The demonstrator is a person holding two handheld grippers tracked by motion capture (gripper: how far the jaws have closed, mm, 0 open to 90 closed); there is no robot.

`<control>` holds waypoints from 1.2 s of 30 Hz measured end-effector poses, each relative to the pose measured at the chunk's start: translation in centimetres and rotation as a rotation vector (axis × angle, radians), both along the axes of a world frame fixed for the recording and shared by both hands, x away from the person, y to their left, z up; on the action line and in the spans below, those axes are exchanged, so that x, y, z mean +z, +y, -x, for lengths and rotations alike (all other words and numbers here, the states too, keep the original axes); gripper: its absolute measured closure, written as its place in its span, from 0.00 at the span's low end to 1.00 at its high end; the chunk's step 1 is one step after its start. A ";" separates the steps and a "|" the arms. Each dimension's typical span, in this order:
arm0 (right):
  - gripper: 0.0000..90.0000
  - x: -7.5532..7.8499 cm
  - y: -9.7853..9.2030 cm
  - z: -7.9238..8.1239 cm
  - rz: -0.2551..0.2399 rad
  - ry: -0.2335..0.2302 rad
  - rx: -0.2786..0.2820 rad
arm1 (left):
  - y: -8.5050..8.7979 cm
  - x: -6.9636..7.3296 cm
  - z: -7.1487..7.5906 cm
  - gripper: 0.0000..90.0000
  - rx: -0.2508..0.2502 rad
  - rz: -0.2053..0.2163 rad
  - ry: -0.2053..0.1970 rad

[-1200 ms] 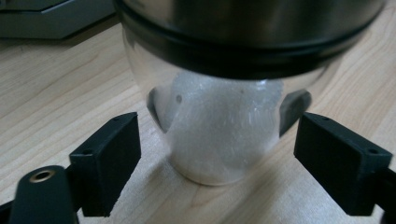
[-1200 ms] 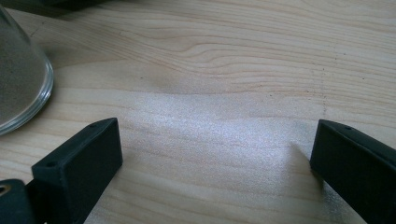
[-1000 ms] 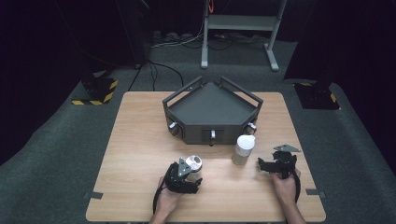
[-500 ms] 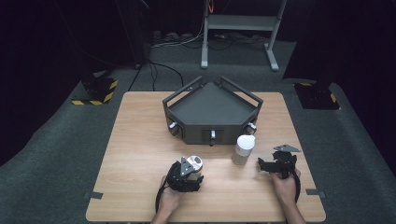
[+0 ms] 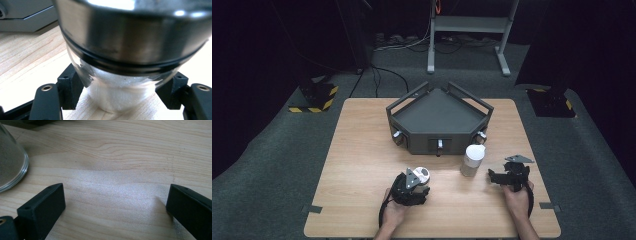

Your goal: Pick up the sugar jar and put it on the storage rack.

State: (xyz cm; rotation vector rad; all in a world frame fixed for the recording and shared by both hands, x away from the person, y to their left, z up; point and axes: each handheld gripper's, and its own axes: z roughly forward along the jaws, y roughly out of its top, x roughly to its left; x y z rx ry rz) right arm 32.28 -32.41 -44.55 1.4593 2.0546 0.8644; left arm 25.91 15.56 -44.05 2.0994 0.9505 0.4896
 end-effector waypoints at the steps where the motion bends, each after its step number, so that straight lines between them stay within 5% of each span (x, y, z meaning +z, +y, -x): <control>1: 0.02 0.0 0.0 0.0 0.000 0.000 0.000 | 0.0 0.1 0.0 0.35 0.000 0.005 0.002; 15: 0.02 0.0 0.0 0.0 -0.001 0.000 -0.001 | 0.1 2.5 -0.7 0.35 -0.022 0.033 0.001; 36: 0.02 0.0 0.0 0.0 -0.001 0.000 -0.001 | 0.8 8.9 -4.1 0.35 -0.030 0.074 -0.013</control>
